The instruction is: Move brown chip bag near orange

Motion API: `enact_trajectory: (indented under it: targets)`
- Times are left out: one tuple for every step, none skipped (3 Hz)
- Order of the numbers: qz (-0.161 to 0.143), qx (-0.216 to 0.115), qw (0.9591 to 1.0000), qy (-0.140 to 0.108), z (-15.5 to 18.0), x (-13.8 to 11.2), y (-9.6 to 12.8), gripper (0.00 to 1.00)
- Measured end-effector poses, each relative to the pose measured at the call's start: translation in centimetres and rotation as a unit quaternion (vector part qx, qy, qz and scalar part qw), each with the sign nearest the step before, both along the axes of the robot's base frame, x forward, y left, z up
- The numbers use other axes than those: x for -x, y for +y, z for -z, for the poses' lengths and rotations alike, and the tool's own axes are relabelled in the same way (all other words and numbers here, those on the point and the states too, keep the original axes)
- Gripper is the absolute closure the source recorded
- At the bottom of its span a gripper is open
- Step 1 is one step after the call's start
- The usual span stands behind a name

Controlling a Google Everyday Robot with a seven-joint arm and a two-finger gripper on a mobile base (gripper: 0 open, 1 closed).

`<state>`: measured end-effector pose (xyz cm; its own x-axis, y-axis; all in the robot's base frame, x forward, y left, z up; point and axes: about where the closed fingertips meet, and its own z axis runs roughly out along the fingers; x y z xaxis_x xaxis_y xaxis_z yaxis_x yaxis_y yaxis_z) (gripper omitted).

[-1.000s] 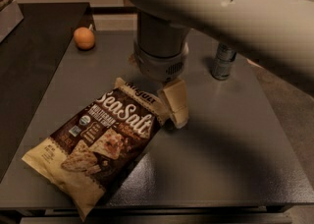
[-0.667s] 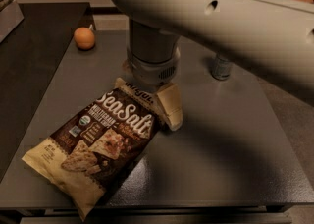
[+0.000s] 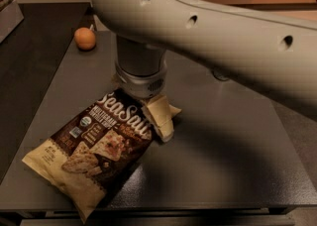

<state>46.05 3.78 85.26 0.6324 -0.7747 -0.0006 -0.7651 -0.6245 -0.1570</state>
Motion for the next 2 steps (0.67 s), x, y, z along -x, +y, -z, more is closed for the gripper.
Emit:
enact_trajectory:
  targets:
    - [-0.014,0.001,0.9999,0.007,0.85,0.43,0.98,0.0]
    - [-0.024,0.005,0.9997,0.01,1.33,0.64,1.41,0.0]
